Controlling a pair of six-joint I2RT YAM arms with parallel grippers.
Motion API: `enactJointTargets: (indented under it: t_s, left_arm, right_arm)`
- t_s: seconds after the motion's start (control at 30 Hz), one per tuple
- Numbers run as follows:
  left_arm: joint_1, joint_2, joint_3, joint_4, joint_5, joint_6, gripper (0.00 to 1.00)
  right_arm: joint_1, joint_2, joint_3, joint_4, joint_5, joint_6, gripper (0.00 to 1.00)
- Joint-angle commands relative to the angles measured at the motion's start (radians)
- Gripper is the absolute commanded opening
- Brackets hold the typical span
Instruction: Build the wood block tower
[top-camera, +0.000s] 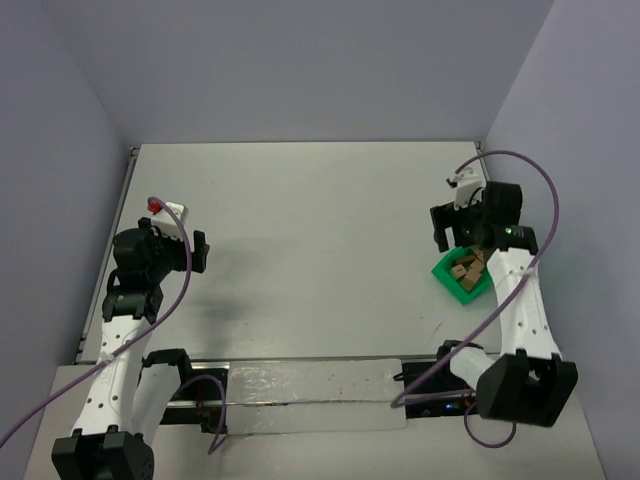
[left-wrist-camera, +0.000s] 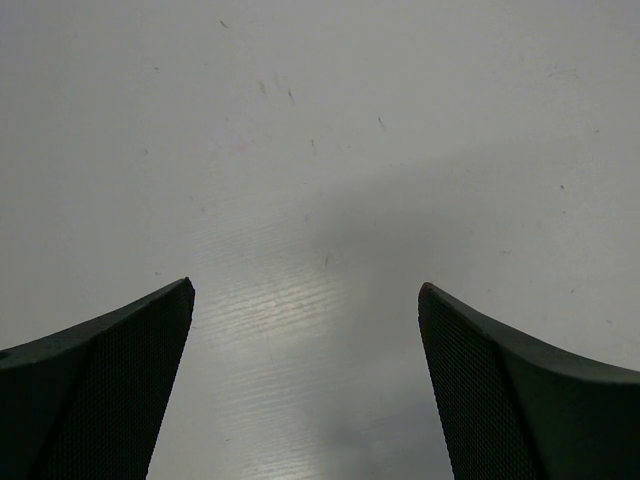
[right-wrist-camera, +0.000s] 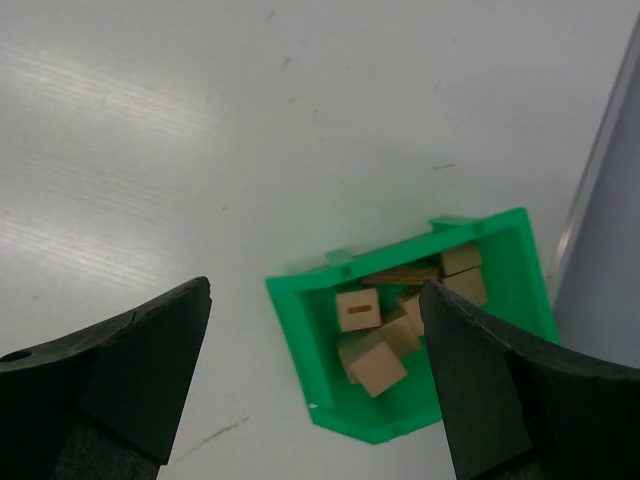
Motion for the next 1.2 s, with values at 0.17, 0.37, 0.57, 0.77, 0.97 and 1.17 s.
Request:
enactJointTargets:
  t_s: [0.17,0.37,0.57,0.77,0.97,1.17]
  left_arm:
    - [-0.006,-0.038,0.01,-0.022,0.11,0.064,0.99]
    - [-0.008,-0.029,0.016,-0.042,0.15,0.08,0.99]
    - [-0.008,-0.018,0.026,-0.063,0.178,0.093,0.99]
    - [-0.01,-0.007,0.048,-0.103,0.213,0.122,0.98]
    - [-0.011,-0.009,0.056,-0.123,0.223,0.134,0.98]
    - [-0.012,-0.003,0.068,-0.133,0.23,0.136,0.98]
  right_arm:
    - [-0.264,0.359,0.344,-0.349,-0.137,-0.335,0.89]
    - [-0.368,0.541,0.506,-0.427,-0.079,-0.429,0.84]
    - [-0.415,0.679,0.599,-0.449,-0.006,-0.518,0.8]
    - [-0.424,0.766,0.65,-0.458,0.033,-0.558,0.78]
    - [-0.424,0.831,0.669,-0.44,0.056,-0.581,0.75]
    - [-0.418,0.873,0.661,-0.421,0.08,-0.615,0.69]
